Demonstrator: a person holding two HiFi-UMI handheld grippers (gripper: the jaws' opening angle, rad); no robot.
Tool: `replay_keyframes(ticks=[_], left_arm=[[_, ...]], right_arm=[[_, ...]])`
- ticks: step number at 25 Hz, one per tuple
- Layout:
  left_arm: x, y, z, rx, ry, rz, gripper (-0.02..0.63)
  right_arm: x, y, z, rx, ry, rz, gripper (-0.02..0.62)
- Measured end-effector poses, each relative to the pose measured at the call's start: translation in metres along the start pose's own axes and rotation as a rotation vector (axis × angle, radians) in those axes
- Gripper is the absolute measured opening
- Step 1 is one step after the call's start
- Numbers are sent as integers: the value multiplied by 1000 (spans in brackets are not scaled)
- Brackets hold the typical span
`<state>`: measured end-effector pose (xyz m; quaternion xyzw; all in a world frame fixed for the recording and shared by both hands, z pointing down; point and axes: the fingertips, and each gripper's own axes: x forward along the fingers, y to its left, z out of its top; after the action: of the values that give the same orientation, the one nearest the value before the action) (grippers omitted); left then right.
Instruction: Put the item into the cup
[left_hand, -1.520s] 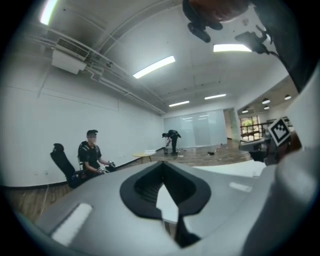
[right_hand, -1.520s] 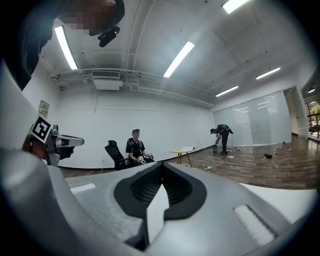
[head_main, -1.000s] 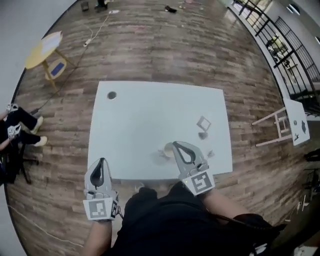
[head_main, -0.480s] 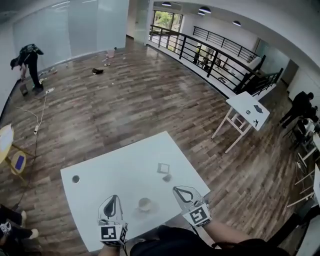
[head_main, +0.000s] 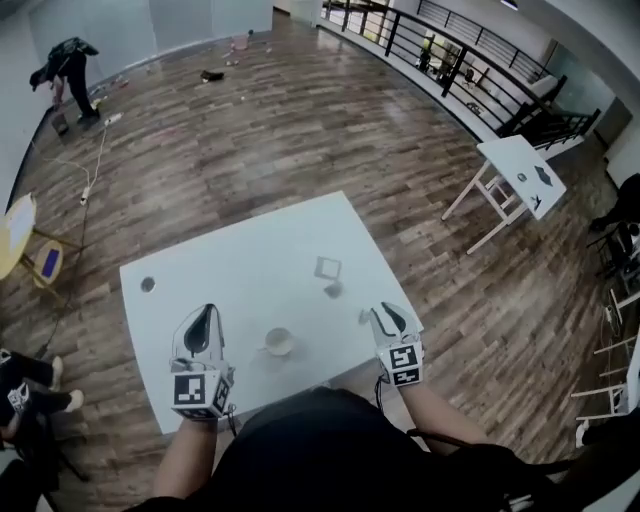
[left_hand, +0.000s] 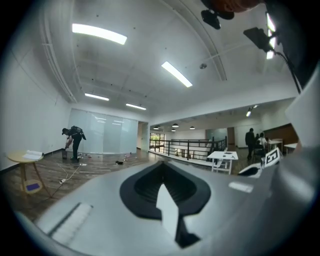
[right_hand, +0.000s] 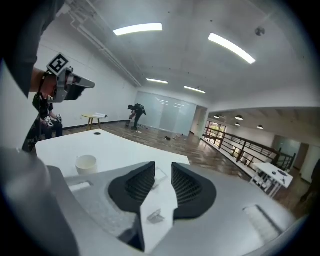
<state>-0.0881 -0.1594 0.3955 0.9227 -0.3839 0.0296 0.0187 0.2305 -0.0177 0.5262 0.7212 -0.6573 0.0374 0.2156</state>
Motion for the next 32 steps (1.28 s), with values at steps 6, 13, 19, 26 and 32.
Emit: replay_keyframes(ticks=[6, 13, 19, 26, 32], left_arm=[[-15, 2, 9, -22, 25, 82, 8], [-45, 16, 2, -22, 88, 174, 8], [-59, 23, 6, -7, 119, 234, 8], [-68, 21, 3, -18, 144, 270, 8], [-74, 23, 6, -17, 141, 292, 8]], right_arm=[[14, -21, -40, 37, 108, -3, 157], [36, 3, -92, 61, 238, 90, 244], [53, 17, -121, 60, 328, 143, 258], [59, 17, -140, 54, 411, 138, 255], [62, 16, -151, 55, 433, 145, 110]])
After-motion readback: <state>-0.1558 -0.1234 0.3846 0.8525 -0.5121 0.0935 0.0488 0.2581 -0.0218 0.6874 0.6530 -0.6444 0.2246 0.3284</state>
